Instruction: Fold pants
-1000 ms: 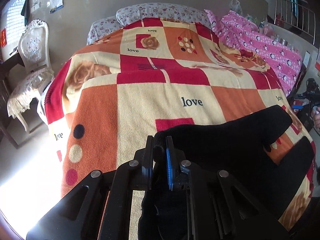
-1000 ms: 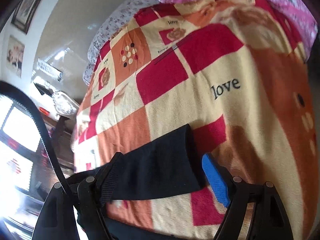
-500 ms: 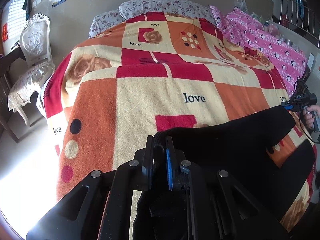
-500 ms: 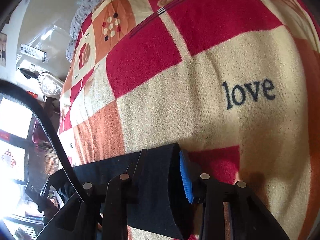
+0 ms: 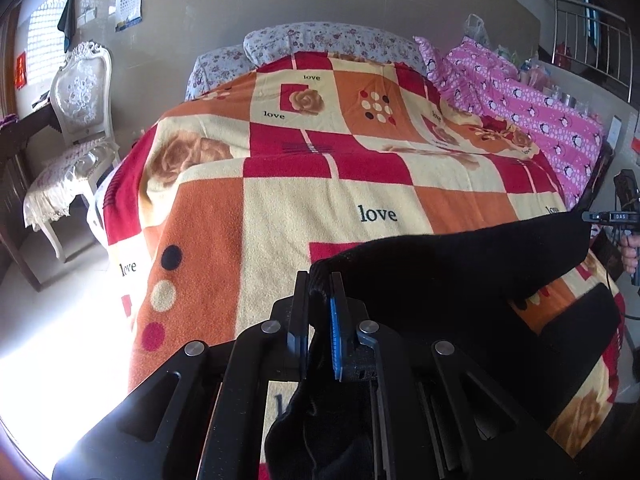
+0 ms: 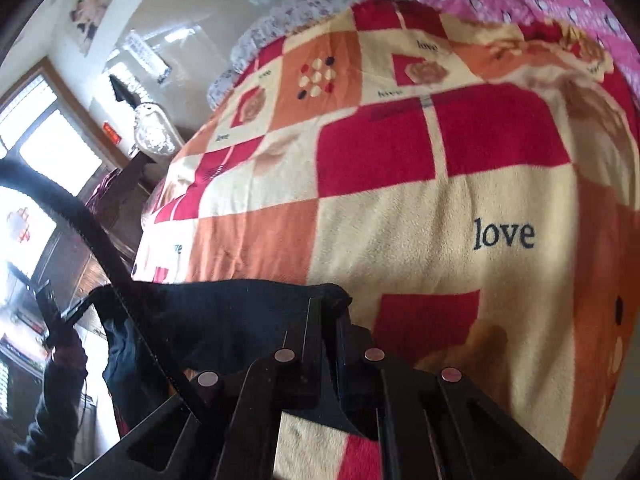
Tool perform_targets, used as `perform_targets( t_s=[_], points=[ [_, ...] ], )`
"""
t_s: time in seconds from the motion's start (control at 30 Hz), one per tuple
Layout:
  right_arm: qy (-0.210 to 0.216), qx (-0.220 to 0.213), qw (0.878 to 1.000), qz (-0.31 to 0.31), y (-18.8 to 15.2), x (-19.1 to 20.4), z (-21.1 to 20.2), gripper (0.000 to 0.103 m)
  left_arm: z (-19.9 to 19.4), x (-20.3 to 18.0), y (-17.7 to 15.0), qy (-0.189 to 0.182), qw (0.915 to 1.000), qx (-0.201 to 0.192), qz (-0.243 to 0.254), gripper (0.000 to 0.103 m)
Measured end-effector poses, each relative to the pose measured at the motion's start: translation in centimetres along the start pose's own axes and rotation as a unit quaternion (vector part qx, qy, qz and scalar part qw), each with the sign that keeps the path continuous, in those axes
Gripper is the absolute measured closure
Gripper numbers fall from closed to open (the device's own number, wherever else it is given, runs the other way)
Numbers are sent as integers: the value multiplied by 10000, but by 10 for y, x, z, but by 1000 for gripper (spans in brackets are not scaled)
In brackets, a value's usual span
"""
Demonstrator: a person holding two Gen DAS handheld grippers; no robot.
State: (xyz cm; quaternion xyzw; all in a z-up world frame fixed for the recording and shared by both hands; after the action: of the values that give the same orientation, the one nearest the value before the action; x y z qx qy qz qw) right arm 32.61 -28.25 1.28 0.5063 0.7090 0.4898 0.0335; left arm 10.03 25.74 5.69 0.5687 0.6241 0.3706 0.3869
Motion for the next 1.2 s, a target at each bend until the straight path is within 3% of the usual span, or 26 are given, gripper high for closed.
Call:
perform_targets(
  t_s=[0.13,0.3,0.5,0.6,0.63,0.7,0.8,0.97,1.07,1.13,1.2],
  points=[
    [193,-294,9959,-836,-31,33,-55,98,-32,5,-20,-101,9999,-43,50,96],
    [360,-403,9879,-1455,-89,59,-104,98,-63,5,-67,-205,9997,97,-56,96],
    [181,-360,9875,-1522,-144,49,-128,98,-88,1,-110,-291,9982,84,-516,96],
    [134,-211,9882,-1513,-169,44,-133,98,-89,0,-131,-310,9970,298,-647,95],
    [105,-169,9879,-1538,-177,44,-135,98,-91,2,-137,-319,9958,370,-773,90],
    [52,-85,9888,-1491,-188,39,-136,98,-99,10,-143,-194,9948,367,-934,82],
    [-72,-49,9875,-1573,-198,35,-137,99,-116,28,-151,122,9927,341,-1148,82],
    [-522,-80,9891,-1374,-201,12,-153,99,-140,40,-141,496,9893,63,-1369,82],
    [-848,-272,9879,-1271,-192,5,-169,98,-144,24,-107,386,9900,-290,-1326,82],
    [-951,-441,9871,-1213,-180,6,-179,96,-137,6,-82,233,9898,-449,-1329,73],
    [-987,-613,9861,-1192,-167,14,-188,95,-115,-9,-67,-35,9870,-347,-1572,65]
  ],
)
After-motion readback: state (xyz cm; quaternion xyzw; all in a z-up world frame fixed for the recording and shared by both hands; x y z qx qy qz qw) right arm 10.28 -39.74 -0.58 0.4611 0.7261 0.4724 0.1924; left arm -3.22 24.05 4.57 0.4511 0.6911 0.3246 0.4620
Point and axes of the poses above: each gripper's, at about its wrist camera, not at the fingertips, and z roughly the way its jaws point, x to its left, y to its top, the point moved 6 cm from there along z, roughly the way its jaws point, and after that the axes turned 12 degrees about -x, right-handed, at the moved point
